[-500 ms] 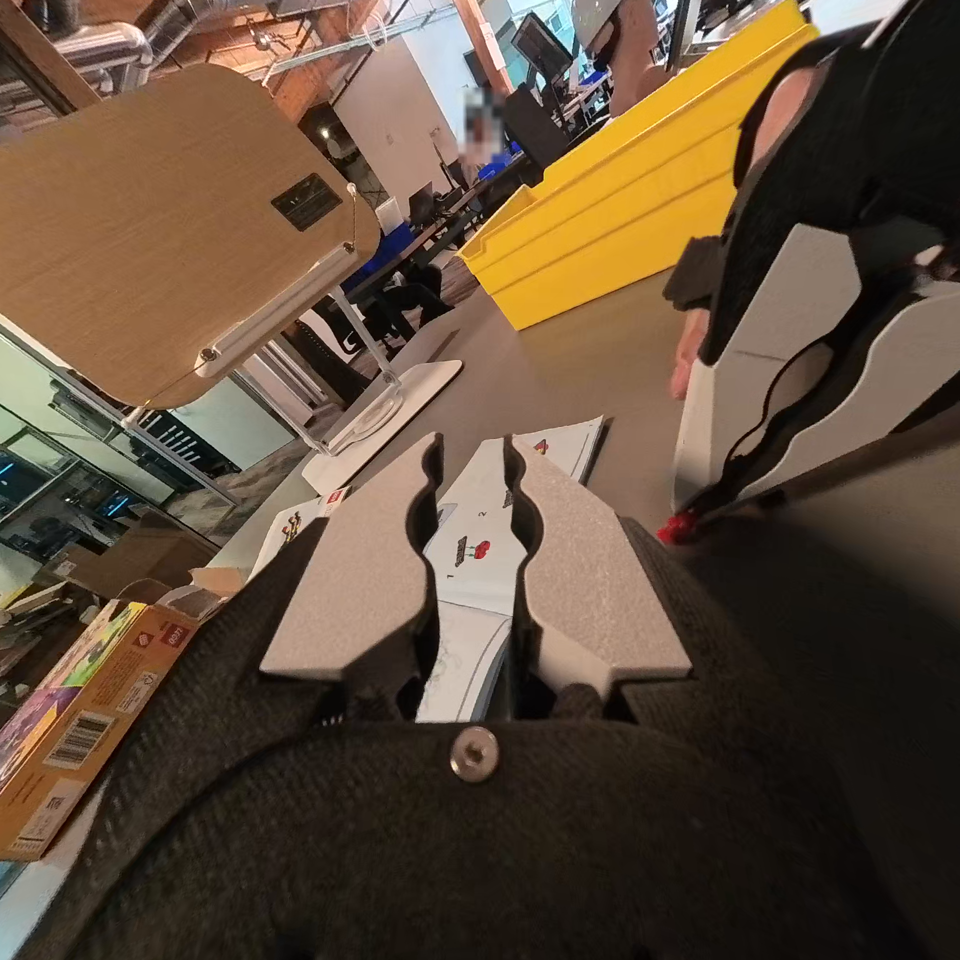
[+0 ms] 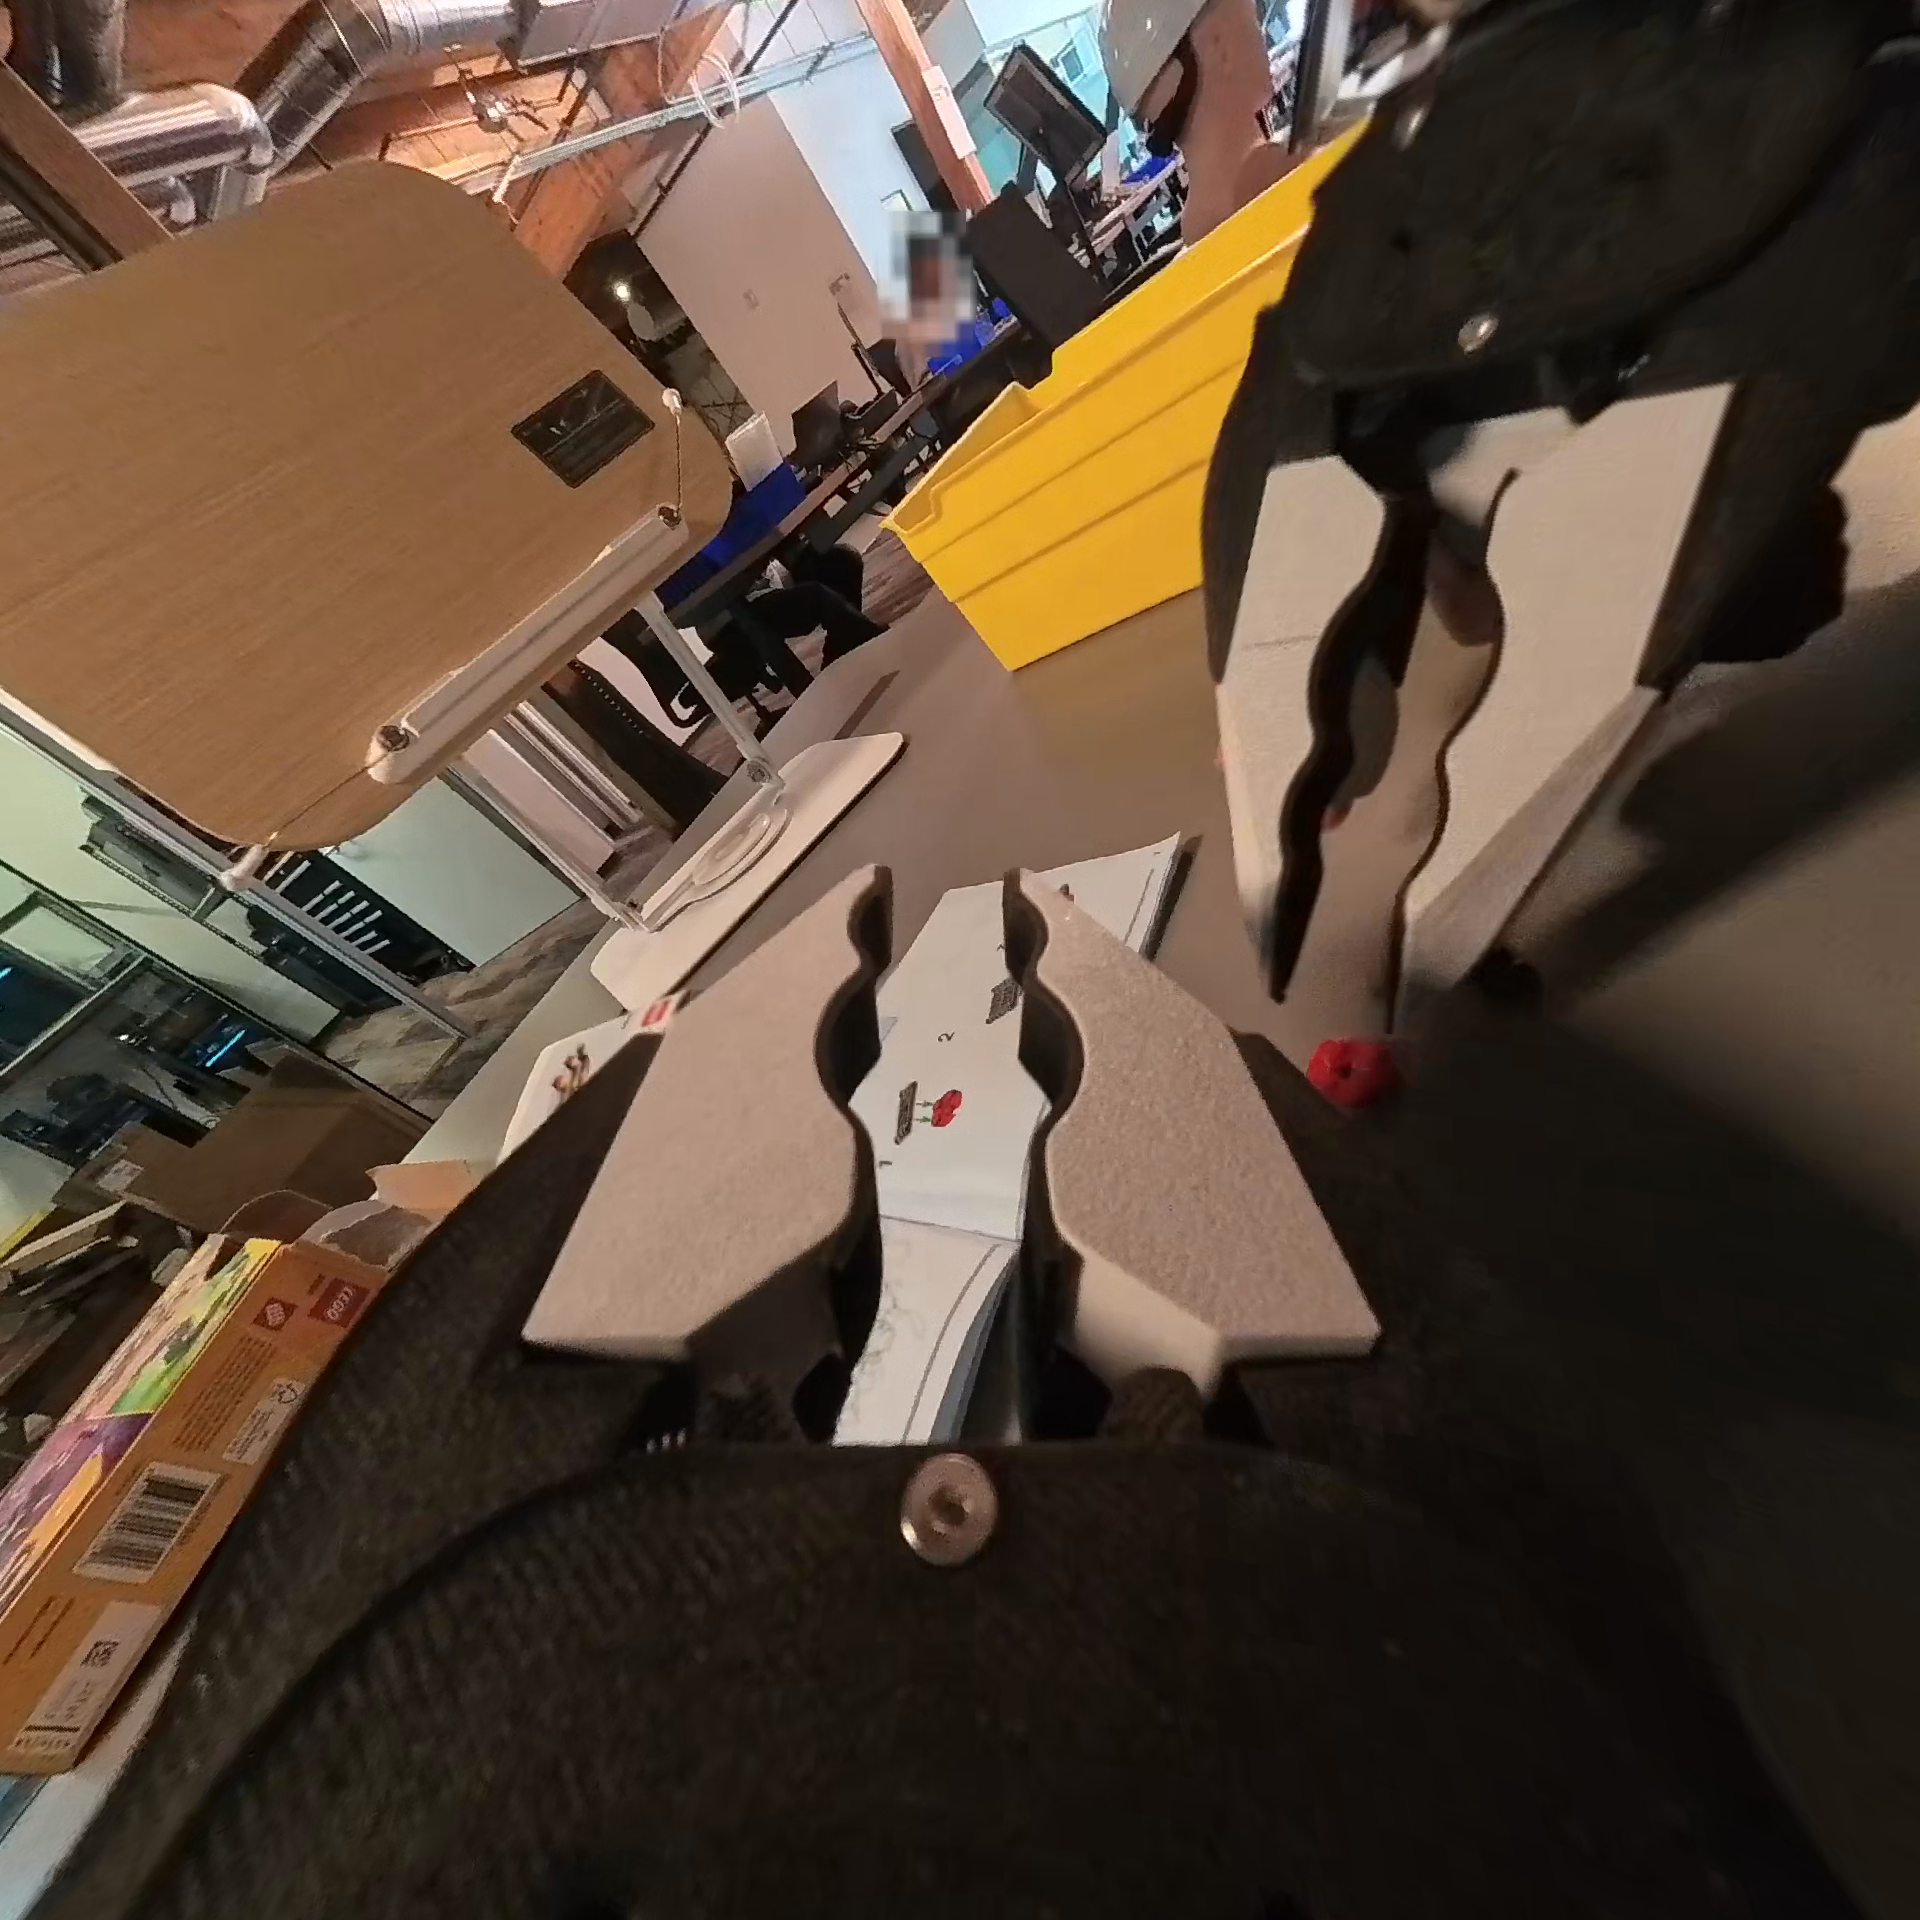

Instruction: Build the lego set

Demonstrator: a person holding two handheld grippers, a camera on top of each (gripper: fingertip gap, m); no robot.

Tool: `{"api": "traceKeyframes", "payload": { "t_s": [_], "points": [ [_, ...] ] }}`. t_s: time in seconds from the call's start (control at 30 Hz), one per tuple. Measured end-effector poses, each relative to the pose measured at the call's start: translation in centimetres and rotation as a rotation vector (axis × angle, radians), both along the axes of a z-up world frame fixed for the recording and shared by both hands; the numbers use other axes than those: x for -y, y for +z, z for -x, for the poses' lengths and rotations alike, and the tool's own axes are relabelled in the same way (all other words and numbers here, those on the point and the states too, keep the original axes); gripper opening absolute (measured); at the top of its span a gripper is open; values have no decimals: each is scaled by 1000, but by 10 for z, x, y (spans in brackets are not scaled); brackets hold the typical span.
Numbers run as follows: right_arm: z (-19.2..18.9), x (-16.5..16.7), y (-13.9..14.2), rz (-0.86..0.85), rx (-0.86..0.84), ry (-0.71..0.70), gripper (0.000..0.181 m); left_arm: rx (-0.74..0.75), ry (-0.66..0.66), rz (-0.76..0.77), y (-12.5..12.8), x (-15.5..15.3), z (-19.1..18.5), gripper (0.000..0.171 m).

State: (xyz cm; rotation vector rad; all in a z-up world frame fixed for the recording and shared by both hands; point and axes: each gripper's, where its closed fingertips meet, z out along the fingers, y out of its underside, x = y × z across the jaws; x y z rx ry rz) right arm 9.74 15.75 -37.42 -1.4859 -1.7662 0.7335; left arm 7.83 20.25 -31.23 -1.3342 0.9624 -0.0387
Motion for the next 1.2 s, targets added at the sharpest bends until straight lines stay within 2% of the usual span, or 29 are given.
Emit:
{"api": "traceKeyframes", "payload": {
  "t_s": [0.17,0.4,0.57,0.73,0.83,0.9,1.0,1.2],
  "points": [
    [0,1,-12,100,32,-3,27,17,-11,-10,3,2,-2,19],
    [-1,15,-13,130,49,74,20,8,-25,-10,2,4,-4,19],
    [1,11,-5,110,0,73,22,1,-32,-8,1,4,-5,19],
    [-2,18,-15,109,64,109,21,-2,-36,-9,0,5,-6,19],
    [-5,32,-14,131,70,182,16,-4,-38,-9,0,5,-6,19],
    [-6,30,-14,94,77,180,15,-7,-39,-8,-1,5,-6,19],
    [-1,24,-14,46,55,160,21,-12,-40,-6,-2,5,-7,19],
    [9,19,-11,71,20,139,31,-10,-46,-4,-1,5,-8,18]
  ]
}}
